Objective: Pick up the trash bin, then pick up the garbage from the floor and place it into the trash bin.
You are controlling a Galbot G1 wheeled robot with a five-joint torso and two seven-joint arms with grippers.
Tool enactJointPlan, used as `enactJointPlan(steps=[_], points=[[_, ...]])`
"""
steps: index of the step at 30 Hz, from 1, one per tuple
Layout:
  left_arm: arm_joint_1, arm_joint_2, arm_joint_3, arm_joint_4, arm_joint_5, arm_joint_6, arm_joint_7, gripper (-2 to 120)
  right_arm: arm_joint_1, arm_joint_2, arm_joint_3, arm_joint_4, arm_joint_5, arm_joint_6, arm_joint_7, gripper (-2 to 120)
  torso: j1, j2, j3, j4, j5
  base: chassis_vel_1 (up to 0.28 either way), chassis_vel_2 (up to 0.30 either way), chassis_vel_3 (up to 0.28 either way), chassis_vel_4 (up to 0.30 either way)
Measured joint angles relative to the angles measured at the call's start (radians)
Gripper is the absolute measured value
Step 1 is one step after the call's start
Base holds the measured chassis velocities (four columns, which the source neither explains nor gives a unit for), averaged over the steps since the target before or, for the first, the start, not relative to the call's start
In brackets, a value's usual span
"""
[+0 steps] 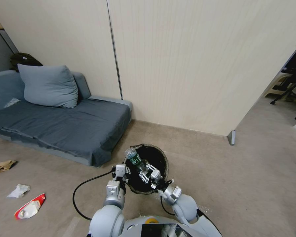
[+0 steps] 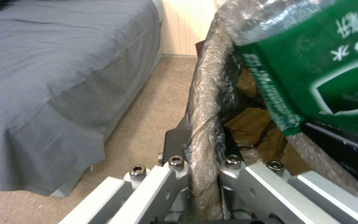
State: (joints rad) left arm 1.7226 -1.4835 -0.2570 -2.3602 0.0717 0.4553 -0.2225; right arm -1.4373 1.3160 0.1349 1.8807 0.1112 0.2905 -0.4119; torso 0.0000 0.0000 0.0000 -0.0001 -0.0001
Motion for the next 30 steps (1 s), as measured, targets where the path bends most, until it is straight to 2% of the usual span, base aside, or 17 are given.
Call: enactJointPlan(steps=[7,11,12,16,17,20,22,24,25,27,30], points=[[0.000,0.001,-0.003,-0.004,0.000,-0.001,0.001,1,-0.002,-0.001,0.018,-0.010,-0.002,0.000,0.003,26,0.000,0.000,0.000,0.0000,0.0000,0.000,0.000,0.000,0.000],[-0.001,0.001,-0.003,-0.004,-0.001,-0.002,0.001,1,-0.003,0.000,0.023,-0.009,-0.003,0.000,0.006,42,0.000,0.000,0.000,0.0001,0.0001,0.000,0.000,0.000,0.000],[-0.001,0.001,-0.003,-0.004,-0.001,-0.002,0.001,1,-0.003,0.000,0.023,-0.009,-0.003,0.000,0.006,42,0.000,0.000,0.000,0.0001,0.0001,0.000,0.000,0.000,0.000],[-0.002,0.001,-0.003,-0.004,-0.007,-0.002,0.003,1,-0.004,0.002,0.031,-0.003,-0.002,0.000,0.007,61,0.000,0.000,0.000,0.0001,0.0001,0.000,0.000,0.000,0.000],[-0.002,0.001,-0.003,-0.004,-0.007,-0.002,0.003,1,-0.004,0.002,0.031,-0.003,-0.002,0.000,0.007,61,0.000,0.000,0.000,0.0001,0.0001,0.000,0.000,0.000,0.000],[-0.002,0.001,-0.004,-0.004,-0.010,-0.003,0.004,1,-0.011,0.002,0.037,0.008,-0.002,0.000,0.007,76,0.000,0.000,0.000,0.0001,0.0001,0.000,0.000,0.000,0.000],[-0.002,0.001,-0.004,-0.005,-0.011,-0.003,0.004,1,-0.014,0.001,0.039,0.014,-0.002,0.000,0.007,79,0.000,0.000,0.000,0.0000,0.0000,0.000,0.000,0.000,0.000],[-0.002,0.001,-0.008,-0.005,-0.011,-0.003,0.003,1,-0.021,-0.002,0.044,0.031,-0.001,0.000,0.007,90,0.000,0.000,0.000,0.0001,0.0001,0.000,0.000,0.000,0.000],[-0.002,0.001,-0.008,-0.005,-0.011,-0.003,0.003,1,-0.021,-0.002,0.044,0.031,-0.001,0.000,0.007,90,0.000,0.000,0.000,0.0001,0.0001,0.000,0.000,0.000,0.000],[-0.001,0.001,-0.008,-0.006,-0.013,-0.003,0.005,1,-0.026,-0.005,0.048,0.045,-0.001,0.000,0.007,98,0.000,0.000,0.000,0.0001,0.0001,0.000,0.000,0.000,0.000],[-0.001,0.001,-0.007,-0.006,-0.014,-0.002,0.007,1,-0.031,-0.007,0.050,0.062,-0.001,0.000,0.007,100,0.000,0.000,0.000,0.0001,0.0001,0.000,0.000,0.000,0.000]])
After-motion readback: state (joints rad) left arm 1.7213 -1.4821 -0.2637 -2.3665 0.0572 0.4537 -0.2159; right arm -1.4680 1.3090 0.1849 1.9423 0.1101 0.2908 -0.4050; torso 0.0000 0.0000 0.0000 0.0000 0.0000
